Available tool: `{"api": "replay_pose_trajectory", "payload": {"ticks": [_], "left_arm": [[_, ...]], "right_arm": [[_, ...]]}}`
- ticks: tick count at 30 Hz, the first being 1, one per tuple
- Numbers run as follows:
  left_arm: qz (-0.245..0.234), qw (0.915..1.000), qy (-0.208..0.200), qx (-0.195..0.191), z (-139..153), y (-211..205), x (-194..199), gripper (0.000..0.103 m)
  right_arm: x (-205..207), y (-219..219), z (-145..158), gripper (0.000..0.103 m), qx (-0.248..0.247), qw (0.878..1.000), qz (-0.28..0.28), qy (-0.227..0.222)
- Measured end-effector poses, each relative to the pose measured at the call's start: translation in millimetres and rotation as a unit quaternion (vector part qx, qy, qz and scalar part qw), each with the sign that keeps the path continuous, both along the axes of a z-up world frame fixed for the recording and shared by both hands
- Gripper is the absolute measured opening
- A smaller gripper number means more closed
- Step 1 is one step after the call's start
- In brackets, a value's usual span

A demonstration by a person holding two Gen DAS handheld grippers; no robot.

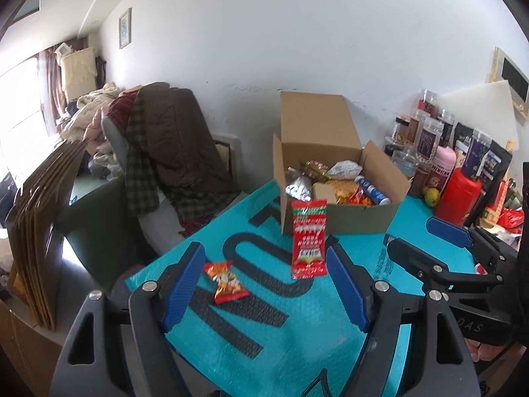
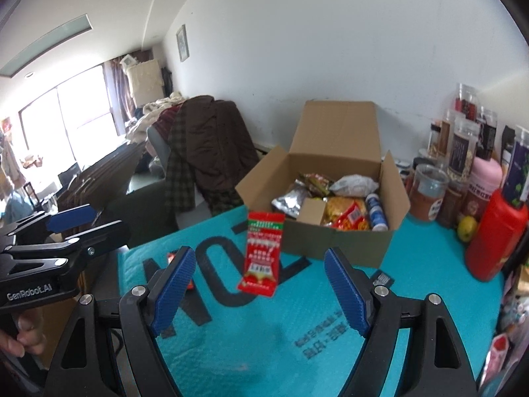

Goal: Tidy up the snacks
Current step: 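Withdraw both tools from the box toward the last two snacks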

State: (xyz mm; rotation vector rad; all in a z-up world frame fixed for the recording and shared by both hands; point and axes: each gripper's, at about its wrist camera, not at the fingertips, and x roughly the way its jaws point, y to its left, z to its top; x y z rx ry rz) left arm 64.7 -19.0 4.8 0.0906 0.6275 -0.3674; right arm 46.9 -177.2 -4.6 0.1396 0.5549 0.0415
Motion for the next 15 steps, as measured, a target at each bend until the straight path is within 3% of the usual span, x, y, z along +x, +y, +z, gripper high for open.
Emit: {"api": "replay_pose_trajectory", "payload": {"ticks": [15], "left_arm": [[0.013,0.9971,0.075,-0.003,-68.1,16.8,14.2,0.076]], "right_arm": [[11.5,19.9,-57.0,0.081,0.003,0.998,0.014,0.064]]}}
